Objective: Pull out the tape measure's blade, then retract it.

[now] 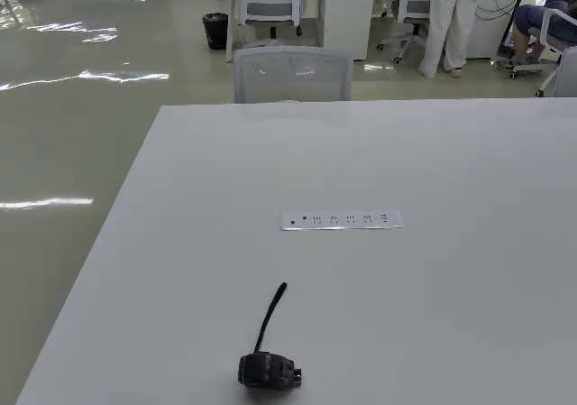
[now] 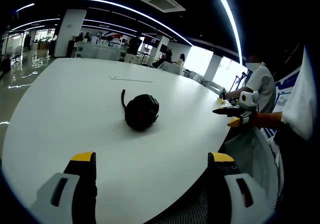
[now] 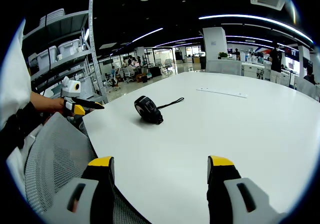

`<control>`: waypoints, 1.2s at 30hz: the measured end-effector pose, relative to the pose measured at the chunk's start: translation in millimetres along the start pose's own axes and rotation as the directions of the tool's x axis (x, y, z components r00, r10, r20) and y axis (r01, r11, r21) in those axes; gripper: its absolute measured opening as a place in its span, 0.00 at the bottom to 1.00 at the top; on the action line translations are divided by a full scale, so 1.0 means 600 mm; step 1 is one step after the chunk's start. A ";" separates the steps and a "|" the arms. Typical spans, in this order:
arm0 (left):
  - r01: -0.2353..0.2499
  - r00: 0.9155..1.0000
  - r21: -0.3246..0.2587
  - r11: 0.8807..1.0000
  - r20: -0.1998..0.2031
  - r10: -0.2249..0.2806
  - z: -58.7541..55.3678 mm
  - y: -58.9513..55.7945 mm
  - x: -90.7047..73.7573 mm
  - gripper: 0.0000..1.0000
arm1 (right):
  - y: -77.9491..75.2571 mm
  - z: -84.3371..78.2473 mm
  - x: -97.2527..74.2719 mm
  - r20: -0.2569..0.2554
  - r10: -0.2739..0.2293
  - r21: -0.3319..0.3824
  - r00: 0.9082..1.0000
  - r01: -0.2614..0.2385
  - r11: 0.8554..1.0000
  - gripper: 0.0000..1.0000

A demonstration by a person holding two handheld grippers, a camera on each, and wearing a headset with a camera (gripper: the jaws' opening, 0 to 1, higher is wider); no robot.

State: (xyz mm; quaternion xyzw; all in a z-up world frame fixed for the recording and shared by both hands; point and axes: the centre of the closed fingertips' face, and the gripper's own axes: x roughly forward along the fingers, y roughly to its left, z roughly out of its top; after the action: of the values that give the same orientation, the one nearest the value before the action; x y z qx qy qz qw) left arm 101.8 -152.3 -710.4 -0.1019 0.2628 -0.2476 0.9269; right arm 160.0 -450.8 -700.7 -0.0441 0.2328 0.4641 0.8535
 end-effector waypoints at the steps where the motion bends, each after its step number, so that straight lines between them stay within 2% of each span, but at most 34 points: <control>1: -0.001 1.000 0.000 1.000 0.000 0.001 0.000 0.001 0.000 0.90 | 0.000 0.001 0.000 0.000 0.000 0.000 1.000 0.000 1.000 0.77; 36: -0.005 1.000 0.002 1.000 -0.005 0.005 0.000 0.007 0.001 0.88 | 0.008 -0.002 0.008 -0.022 0.017 -0.025 1.000 -0.017 1.000 0.76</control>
State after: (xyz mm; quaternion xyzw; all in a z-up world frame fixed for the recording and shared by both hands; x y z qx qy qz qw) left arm 103.9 -149.1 -712.0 -0.0997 0.2650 -0.2460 0.9270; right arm 157.8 -445.1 -703.3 -0.0581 0.2368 0.4737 0.8463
